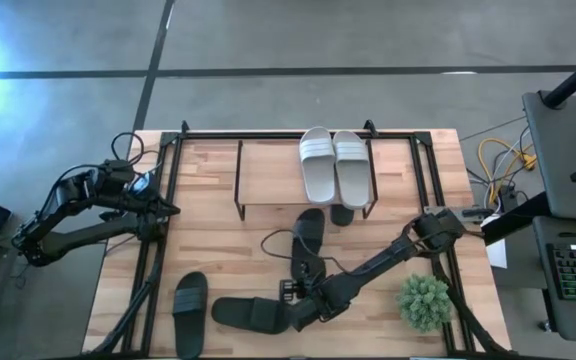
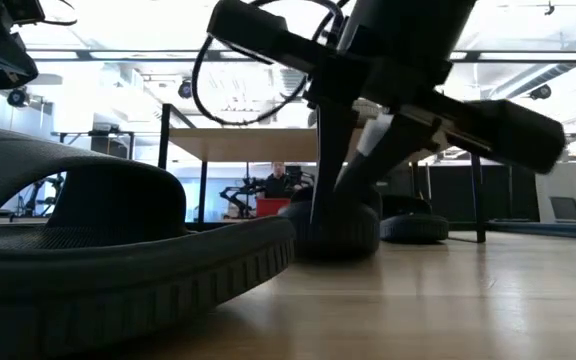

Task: Pick and place slides into the shelf
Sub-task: Put the black slipper under the shelf

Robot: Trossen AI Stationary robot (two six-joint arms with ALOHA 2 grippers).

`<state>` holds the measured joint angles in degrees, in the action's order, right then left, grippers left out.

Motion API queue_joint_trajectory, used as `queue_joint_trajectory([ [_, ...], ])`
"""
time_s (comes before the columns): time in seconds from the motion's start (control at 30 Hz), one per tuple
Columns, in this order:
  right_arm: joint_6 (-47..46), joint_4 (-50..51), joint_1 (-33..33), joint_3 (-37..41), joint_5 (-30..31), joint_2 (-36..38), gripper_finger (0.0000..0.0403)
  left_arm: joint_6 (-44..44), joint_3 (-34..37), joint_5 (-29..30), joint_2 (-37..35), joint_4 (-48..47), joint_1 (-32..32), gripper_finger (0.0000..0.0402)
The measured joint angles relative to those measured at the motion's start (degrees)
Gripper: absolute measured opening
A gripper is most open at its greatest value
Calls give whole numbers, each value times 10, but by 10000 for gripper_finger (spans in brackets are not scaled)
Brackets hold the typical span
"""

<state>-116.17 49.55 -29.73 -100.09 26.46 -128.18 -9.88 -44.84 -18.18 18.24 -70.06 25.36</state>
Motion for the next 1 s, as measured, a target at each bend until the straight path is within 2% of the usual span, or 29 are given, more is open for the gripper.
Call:
queue_joint_trajectory([
  [0.27,8,16,37,13,23,1,9,27,0,0,0,0,0,0],
  [0.6,0,91,77,23,33,1,9,28,0,0,0,0,0,0],
  [0.83,-60,153,84,24,75,1,9,28,0,0,0,0,0,0],
  [1.0,-68,158,88,24,83,1,9,28,0,0,0,0,0,0],
])
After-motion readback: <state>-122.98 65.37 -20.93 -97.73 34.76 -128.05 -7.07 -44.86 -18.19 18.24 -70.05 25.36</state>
